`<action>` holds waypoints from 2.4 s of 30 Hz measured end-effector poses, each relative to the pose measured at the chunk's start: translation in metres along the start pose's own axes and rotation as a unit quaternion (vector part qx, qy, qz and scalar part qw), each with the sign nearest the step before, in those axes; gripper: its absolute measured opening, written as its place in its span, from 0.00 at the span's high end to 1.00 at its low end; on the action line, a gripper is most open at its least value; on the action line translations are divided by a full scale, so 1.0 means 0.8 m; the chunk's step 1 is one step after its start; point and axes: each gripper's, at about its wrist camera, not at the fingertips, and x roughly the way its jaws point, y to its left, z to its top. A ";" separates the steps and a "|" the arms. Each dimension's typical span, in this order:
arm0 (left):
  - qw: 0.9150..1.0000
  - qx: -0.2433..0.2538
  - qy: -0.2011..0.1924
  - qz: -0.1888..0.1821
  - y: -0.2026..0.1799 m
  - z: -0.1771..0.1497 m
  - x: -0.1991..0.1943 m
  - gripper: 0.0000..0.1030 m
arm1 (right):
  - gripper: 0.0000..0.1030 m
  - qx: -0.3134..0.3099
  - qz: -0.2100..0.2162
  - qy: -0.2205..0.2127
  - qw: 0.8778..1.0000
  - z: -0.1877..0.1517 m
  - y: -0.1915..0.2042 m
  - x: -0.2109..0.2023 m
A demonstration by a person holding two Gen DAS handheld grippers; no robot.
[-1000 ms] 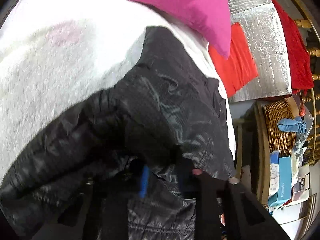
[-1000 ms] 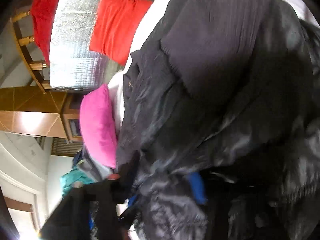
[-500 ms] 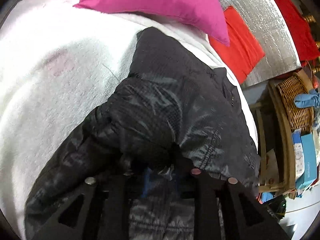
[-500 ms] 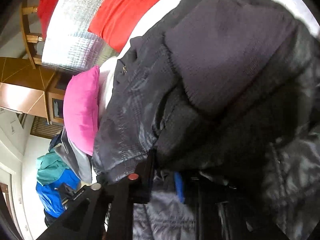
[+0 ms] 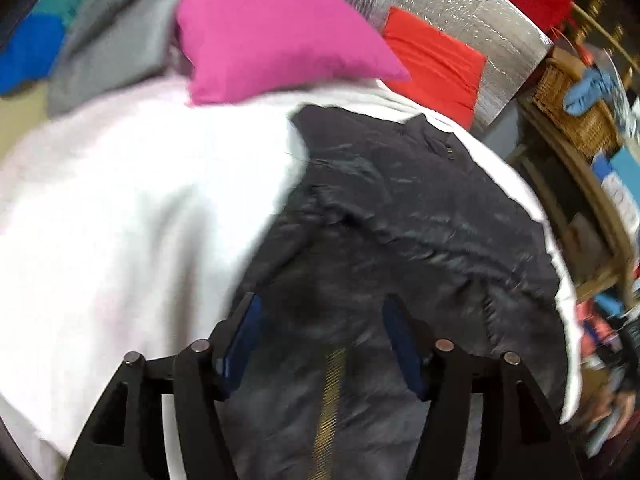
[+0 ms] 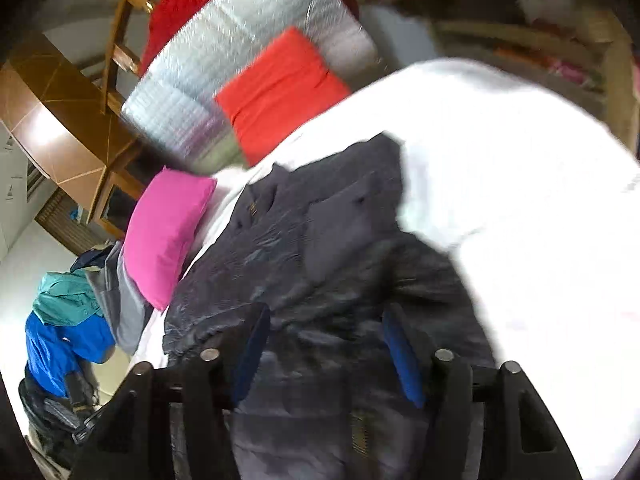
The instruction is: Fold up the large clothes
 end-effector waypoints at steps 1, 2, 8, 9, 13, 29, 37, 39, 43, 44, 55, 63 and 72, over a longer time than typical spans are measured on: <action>1.000 0.008 -0.008 0.016 0.004 -0.010 -0.009 0.36 | 0.38 0.001 -0.002 -0.006 1.000 -0.006 -0.012 -0.015; 0.999 0.014 -0.014 0.029 0.008 -0.019 -0.017 0.36 | 0.38 0.005 -0.004 -0.010 1.000 -0.013 -0.024 -0.029; 1.000 0.000 0.009 0.023 0.049 -0.084 -0.050 0.29 | 0.36 0.026 -0.019 0.021 0.999 -0.074 -0.070 -0.072; 1.000 -0.003 0.019 0.021 0.054 -0.095 -0.052 0.29 | 0.35 0.028 -0.021 0.033 0.999 -0.087 -0.075 -0.076; 0.998 -0.012 0.054 0.009 0.070 -0.131 -0.052 0.29 | 0.33 0.027 -0.003 0.083 0.996 -0.136 -0.081 -0.087; 0.993 -0.019 0.115 -0.026 0.064 -0.185 -0.038 0.45 | 0.66 -0.072 -0.086 0.143 0.983 -0.194 -0.035 -0.040; 0.989 -0.028 0.139 -0.032 0.063 -0.188 -0.025 0.42 | 0.58 -0.119 -0.110 0.170 0.972 -0.213 -0.018 -0.031; 0.990 -0.024 0.136 -0.037 0.060 -0.187 -0.028 0.51 | 0.69 -0.141 -0.119 0.166 0.969 -0.214 -0.008 -0.038; 0.991 -0.009 0.124 -0.047 0.049 -0.179 -0.044 0.79 | 0.73 -0.139 -0.090 0.155 0.974 -0.197 0.005 -0.066; 0.991 -0.009 0.121 -0.058 0.045 -0.172 -0.049 0.80 | 0.73 -0.135 -0.077 0.151 0.976 -0.189 0.005 -0.073; 0.982 -0.010 0.036 -0.183 0.011 -0.020 -0.110 0.83 | 0.78 -0.087 0.113 0.010 0.990 -0.043 0.052 -0.117; 0.981 -0.046 0.001 -0.186 -0.017 0.178 -0.041 0.82 | 0.78 0.009 0.124 -0.056 0.991 0.135 0.050 -0.013; 0.990 -0.100 0.052 -0.085 -0.024 0.288 0.195 0.83 | 0.78 0.123 0.023 -0.012 0.992 0.237 -0.006 0.241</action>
